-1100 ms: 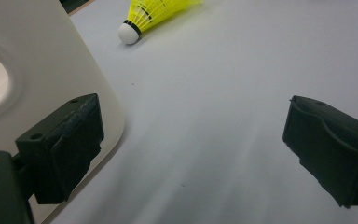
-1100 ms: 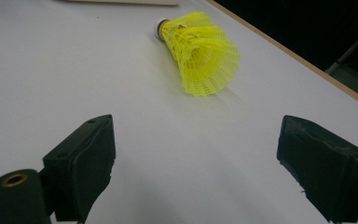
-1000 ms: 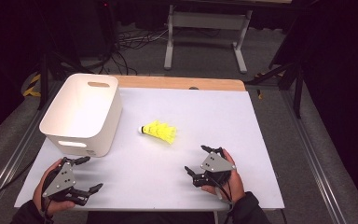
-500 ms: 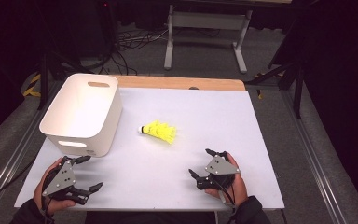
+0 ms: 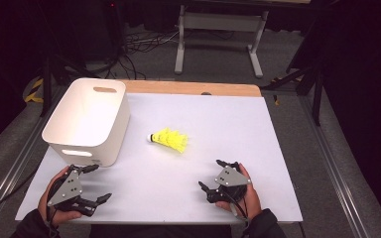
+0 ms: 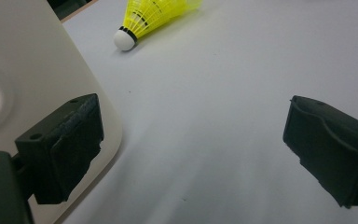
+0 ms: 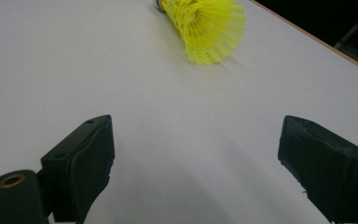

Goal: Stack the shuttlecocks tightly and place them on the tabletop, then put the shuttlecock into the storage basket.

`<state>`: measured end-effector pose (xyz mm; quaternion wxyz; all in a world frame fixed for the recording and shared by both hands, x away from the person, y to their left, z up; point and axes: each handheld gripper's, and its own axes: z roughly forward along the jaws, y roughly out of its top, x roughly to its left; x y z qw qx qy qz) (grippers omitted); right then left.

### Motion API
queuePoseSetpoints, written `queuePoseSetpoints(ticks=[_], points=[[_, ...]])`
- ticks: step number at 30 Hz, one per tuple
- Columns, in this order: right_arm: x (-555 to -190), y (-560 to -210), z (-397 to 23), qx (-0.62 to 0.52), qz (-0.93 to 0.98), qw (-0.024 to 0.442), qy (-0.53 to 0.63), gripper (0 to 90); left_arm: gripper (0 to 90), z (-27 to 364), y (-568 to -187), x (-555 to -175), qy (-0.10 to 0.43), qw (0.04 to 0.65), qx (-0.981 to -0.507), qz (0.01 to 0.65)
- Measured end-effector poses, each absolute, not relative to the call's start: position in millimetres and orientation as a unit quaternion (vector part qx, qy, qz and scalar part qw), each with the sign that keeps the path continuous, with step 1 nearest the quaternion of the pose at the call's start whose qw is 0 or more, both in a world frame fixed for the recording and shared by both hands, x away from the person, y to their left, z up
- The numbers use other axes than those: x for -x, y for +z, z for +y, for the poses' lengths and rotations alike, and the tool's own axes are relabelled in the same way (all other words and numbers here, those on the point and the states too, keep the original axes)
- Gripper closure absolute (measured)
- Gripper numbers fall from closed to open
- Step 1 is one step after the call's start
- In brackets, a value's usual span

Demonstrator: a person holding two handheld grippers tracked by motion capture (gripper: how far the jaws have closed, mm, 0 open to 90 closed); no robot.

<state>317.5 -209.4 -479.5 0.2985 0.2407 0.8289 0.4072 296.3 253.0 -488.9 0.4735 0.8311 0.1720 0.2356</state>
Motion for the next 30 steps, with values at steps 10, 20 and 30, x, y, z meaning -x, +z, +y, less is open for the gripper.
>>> queuePoseSetpoints(ticks=[10, 20, 30], points=[[-321.6, -480.8, -203.2, -0.248, 0.832, 0.290, 0.403, 11.3, 5.7, 250.2, -488.3, -299.1, 0.233, 0.475, -0.832, 0.169], [-333.2, -474.5, -201.4, -0.265, 0.829, 0.277, 0.407, 10.7, 5.7, 251.0, -487.8, -297.6, 0.237, 0.471, -0.833, 0.170], [-366.3, -471.7, -181.2, -0.272, 0.840, 0.230, 0.409, 14.1, 5.8, 250.8, -489.1, -297.0, 0.235, 0.468, -0.834, 0.172]])
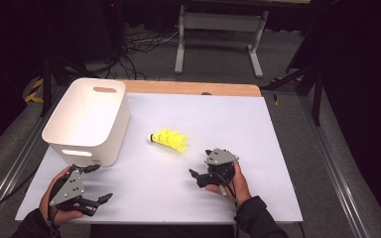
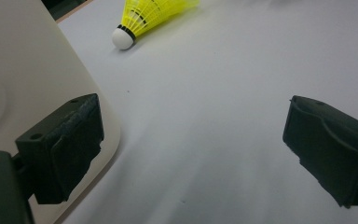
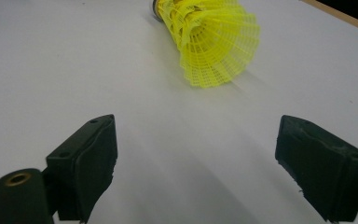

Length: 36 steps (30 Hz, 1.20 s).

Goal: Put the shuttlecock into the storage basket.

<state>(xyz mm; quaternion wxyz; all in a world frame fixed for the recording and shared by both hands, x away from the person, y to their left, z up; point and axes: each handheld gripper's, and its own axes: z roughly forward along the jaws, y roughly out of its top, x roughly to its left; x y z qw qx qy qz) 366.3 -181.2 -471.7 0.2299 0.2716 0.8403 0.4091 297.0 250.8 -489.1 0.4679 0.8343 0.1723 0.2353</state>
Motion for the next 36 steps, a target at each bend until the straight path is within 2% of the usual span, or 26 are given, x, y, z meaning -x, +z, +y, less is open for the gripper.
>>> queuePoseSetpoints(ticks=[20, 29, 33, 36], points=[[-419.5, -479.7, -114.4, -0.278, 0.856, 0.154, 0.408, 20.8, 6.0, 248.8, -489.8, -296.4, 0.232, 0.465, -0.838, 0.165], [-432.8, -480.9, -96.3, -0.291, 0.853, 0.146, 0.408, 21.9, 6.2, 247.8, -490.4, -296.7, 0.231, 0.463, -0.840, 0.163], [-440.1, -480.7, -89.1, -0.310, 0.840, 0.151, 0.418, 30.5, 6.3, 247.7, -490.8, -297.0, 0.230, 0.463, -0.841, 0.163], [-442.1, -479.9, -85.4, -0.318, 0.840, 0.159, 0.411, 33.2, 6.4, 247.8, -490.9, -296.8, 0.228, 0.463, -0.841, 0.163]])
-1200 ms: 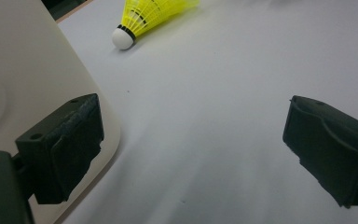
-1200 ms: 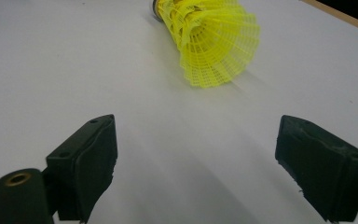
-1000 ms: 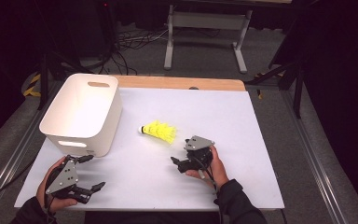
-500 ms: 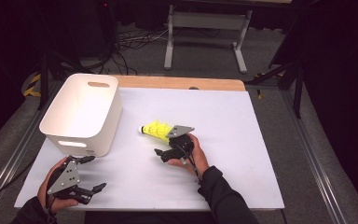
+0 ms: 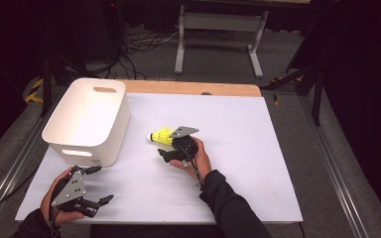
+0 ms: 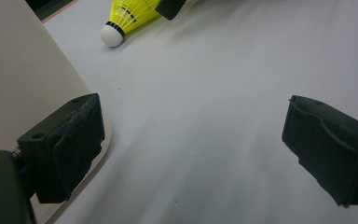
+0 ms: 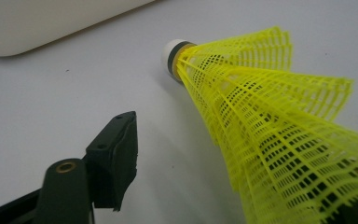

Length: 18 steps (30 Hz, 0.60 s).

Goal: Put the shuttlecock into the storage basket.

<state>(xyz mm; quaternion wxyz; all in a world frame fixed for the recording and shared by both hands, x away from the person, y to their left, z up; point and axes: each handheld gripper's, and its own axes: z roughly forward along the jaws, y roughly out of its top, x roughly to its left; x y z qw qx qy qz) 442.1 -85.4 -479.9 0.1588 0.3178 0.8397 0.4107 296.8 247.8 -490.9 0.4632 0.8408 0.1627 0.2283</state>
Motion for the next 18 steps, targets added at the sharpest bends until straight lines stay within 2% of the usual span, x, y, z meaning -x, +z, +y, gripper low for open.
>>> queuePoseSetpoints(ticks=[6, 9, 13, 18], points=[[-449.0, -478.4, -77.5, -0.347, 0.829, 0.181, 0.400, 57.2, 6.5, 247.9, -491.1, -297.1, 0.228, 0.463, -0.841, 0.163], [-453.2, -478.1, -70.4, -0.349, 0.830, 0.195, 0.389, 76.2, 6.5, 247.6, -491.8, -297.2, 0.225, 0.462, -0.842, 0.166], [-456.3, -477.3, -65.2, -0.345, 0.833, 0.205, 0.381, 83.1, 6.5, 248.0, -492.1, -297.2, 0.225, 0.462, -0.841, 0.167], [-455.3, -475.9, -63.7, -0.334, 0.835, 0.214, 0.381, 85.4, 6.5, 247.7, -492.2, -296.8, 0.225, 0.463, -0.841, 0.168]])
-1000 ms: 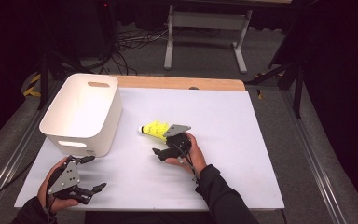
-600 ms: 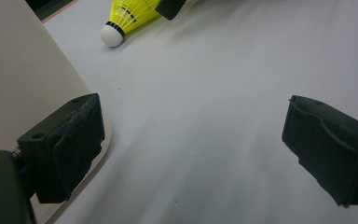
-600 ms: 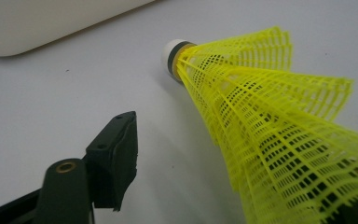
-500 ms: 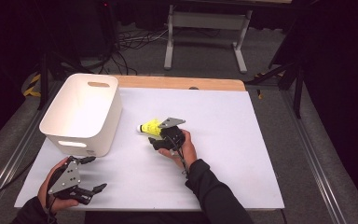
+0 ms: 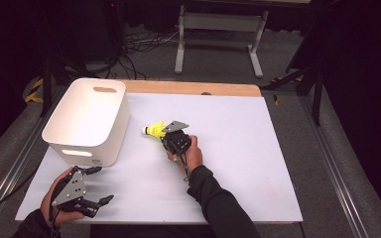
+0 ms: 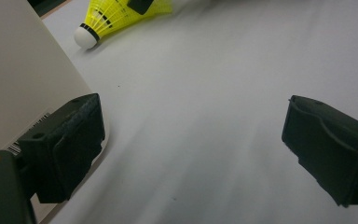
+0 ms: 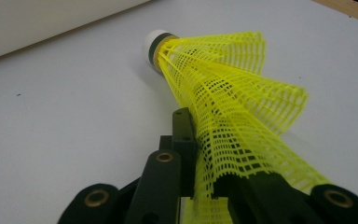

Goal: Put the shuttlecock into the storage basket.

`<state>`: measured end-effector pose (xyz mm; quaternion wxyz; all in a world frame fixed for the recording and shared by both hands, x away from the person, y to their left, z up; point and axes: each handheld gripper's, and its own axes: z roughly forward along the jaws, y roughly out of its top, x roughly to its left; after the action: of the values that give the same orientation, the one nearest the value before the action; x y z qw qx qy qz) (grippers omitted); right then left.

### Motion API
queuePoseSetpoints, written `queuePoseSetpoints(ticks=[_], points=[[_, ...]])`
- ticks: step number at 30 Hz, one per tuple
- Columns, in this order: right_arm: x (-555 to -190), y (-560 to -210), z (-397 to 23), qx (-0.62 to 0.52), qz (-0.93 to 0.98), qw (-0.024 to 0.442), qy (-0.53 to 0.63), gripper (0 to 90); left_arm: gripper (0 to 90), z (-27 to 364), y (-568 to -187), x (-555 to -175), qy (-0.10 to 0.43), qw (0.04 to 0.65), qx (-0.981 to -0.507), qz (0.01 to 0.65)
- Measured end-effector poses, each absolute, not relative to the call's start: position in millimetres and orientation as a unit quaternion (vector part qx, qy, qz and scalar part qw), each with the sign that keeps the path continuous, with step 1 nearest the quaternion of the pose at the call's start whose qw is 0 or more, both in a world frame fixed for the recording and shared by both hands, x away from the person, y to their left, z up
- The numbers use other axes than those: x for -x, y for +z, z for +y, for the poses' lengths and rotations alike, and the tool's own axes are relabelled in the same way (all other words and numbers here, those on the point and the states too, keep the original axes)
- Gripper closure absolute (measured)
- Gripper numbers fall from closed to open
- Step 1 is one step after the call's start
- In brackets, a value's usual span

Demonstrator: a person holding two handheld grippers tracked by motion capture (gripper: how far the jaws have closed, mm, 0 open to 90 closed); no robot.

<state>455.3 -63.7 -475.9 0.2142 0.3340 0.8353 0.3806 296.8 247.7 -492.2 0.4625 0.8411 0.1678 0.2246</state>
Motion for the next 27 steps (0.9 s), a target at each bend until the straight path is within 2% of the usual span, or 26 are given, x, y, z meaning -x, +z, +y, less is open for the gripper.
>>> queuePoseSetpoints(ticks=[13, 27], points=[[-446.6, -470.3, -73.1, -0.326, 0.827, 0.210, 0.407, 86.0, 6.5, 248.2, -492.2, -296.5, 0.228, 0.461, -0.840, 0.174], [-418.7, -459.2, -89.7, -0.291, 0.828, 0.212, 0.429, 86.0, 6.5, 248.1, -492.6, -296.8, 0.229, 0.460, -0.839, 0.180]])
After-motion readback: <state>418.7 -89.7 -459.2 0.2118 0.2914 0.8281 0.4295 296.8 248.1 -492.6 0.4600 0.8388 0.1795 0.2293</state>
